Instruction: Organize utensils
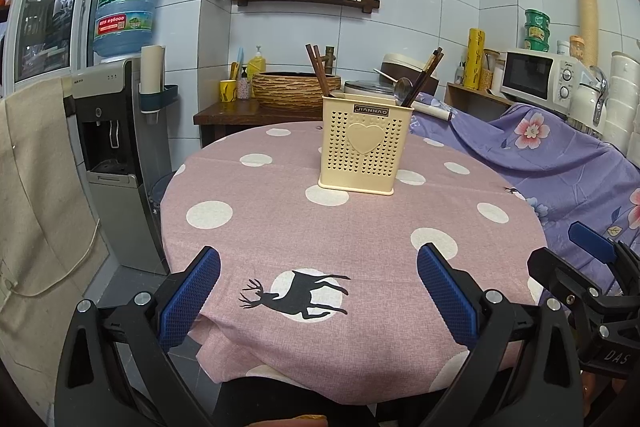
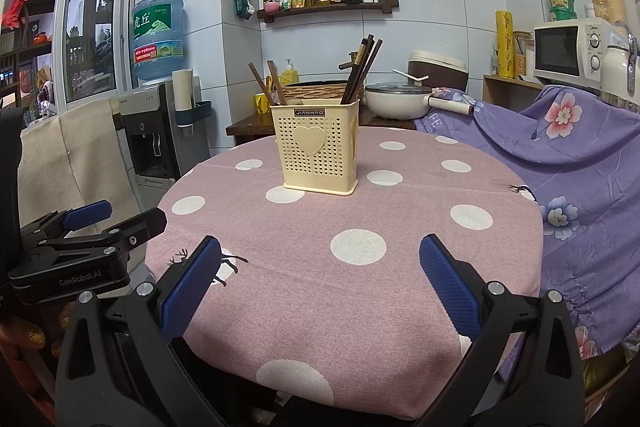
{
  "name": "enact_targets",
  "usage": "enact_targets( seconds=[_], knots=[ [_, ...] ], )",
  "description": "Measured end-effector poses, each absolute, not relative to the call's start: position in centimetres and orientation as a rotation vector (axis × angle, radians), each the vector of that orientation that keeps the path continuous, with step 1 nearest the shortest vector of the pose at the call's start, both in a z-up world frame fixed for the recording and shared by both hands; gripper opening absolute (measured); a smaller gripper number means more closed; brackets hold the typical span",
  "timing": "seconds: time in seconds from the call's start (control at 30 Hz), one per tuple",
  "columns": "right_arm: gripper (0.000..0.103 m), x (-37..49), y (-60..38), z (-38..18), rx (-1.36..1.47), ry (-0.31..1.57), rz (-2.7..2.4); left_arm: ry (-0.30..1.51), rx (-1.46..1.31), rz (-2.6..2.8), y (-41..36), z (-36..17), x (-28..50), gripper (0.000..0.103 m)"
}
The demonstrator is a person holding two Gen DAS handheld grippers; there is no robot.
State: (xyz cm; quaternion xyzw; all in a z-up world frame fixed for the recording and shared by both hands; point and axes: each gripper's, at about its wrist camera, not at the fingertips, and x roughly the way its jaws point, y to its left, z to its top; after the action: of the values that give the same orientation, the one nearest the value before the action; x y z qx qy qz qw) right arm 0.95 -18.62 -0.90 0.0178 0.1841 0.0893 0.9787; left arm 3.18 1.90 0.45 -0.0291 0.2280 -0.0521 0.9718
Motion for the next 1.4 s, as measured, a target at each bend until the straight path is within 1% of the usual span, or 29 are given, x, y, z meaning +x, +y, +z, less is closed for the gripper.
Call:
enact_targets(
  seconds=[1.13,1.4],
  knots=[
    [0.097,1.03,-18.63,-0.71,0.036,0.374,0.181,0.451,-0.064,-0.109,1.87,0.49,3.02,0.097],
    [0.097,0.61,-18.61,-1.62,0.048,0.372,0.185,0.456,-0.048,-0.115,1.48,0.46,2.98,0.097]
  ],
)
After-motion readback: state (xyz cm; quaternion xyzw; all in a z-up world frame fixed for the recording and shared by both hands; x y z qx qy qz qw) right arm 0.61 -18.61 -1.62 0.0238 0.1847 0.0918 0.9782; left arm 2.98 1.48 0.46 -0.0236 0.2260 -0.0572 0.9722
